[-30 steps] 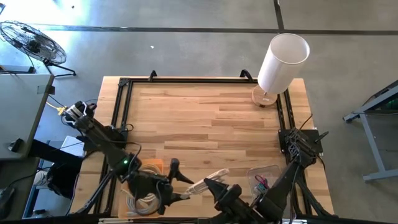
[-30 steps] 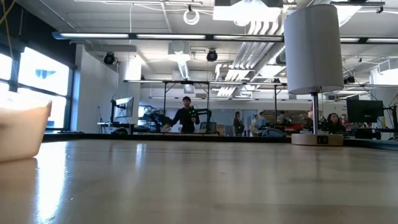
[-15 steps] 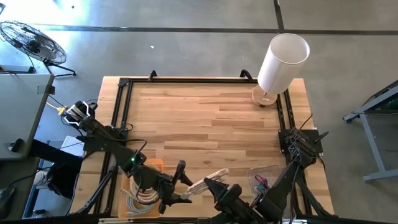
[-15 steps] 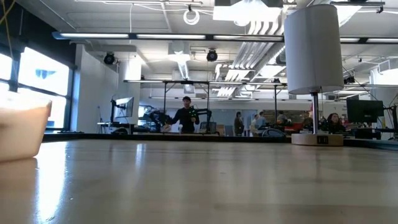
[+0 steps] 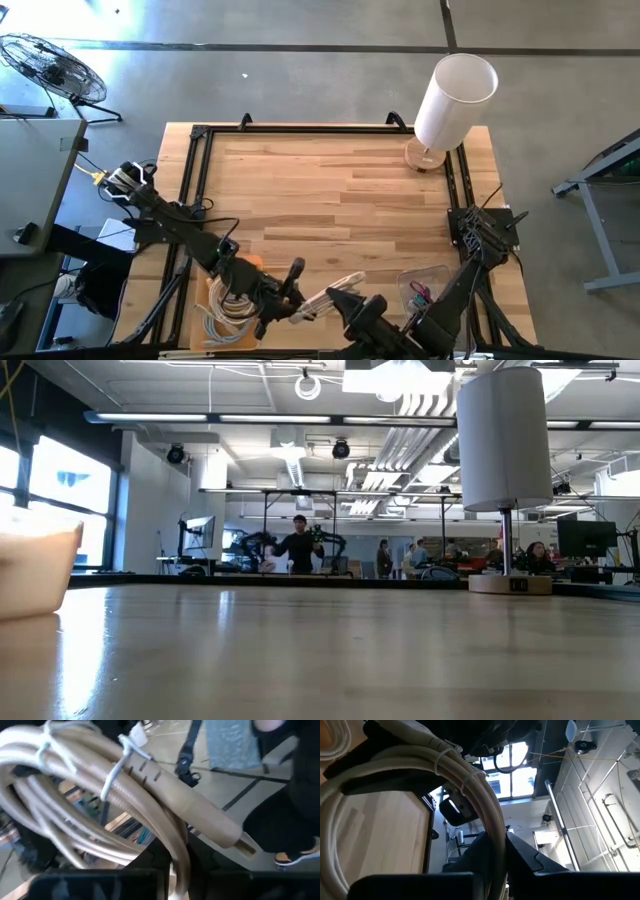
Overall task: Pick & Place USB Port
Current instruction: Put the light brown HDMI cable into the orange bin
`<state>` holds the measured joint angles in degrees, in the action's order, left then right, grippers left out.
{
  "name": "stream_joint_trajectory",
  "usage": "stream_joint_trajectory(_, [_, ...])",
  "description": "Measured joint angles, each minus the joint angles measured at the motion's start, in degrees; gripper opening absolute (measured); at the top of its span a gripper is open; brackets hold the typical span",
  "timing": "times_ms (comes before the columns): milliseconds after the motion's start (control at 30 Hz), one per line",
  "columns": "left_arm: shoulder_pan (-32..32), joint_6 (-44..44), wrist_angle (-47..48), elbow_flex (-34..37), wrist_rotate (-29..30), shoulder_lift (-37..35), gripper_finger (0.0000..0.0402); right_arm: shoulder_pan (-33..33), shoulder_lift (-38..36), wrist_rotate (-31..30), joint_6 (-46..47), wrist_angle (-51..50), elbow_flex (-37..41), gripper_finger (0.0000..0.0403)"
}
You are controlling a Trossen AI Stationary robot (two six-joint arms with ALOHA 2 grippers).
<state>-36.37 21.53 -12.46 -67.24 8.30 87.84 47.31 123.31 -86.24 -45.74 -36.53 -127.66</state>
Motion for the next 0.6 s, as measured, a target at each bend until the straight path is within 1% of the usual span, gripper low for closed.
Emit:
stream_joint_trajectory(33, [0.2, 0.4, -0.5, 0.0, -1.4, 0.3, 0.0032, 0.0, 0.0, 0.2, 0.1, 0.0, 0.0, 0.0035])
stream_joint_trajectory(100, [0.2, 1.3, -1.2, 0.0, -2.2, 0.6, 0.0034, 0.0, 0.0, 0.3, 0.2, -0.1, 0.0, 0.0035])
stream_joint_trajectory(233, [0.1, 1.9, -1.1, 0.0, -1.1, 0.6, 0.0014, -0.1, 0.0, 0.1, 0.7, -0.1, 0.0, 0.0045])
stream_joint_trajectory(333, [0.1, 2.2, -1.1, 0.0, -0.4, 0.6, 0.0014, -0.5, 0.0, -0.5, 1.2, 0.0, 0.0, 0.0065])
stream_joint_trajectory(500, [0.1, 2.3, -1.2, 0.0, -0.5, 0.6, 0.0029, -0.8, 0.1, -3.1, 1.4, 0.8, 0.0, 0.0105])
stream_joint_trajectory(600, [0.1, 2.2, -1.0, 0.0, -0.4, 0.6, 0.0024, -0.8, 0.1, -3.4, 0.5, 0.8, 0.0, 0.0130])
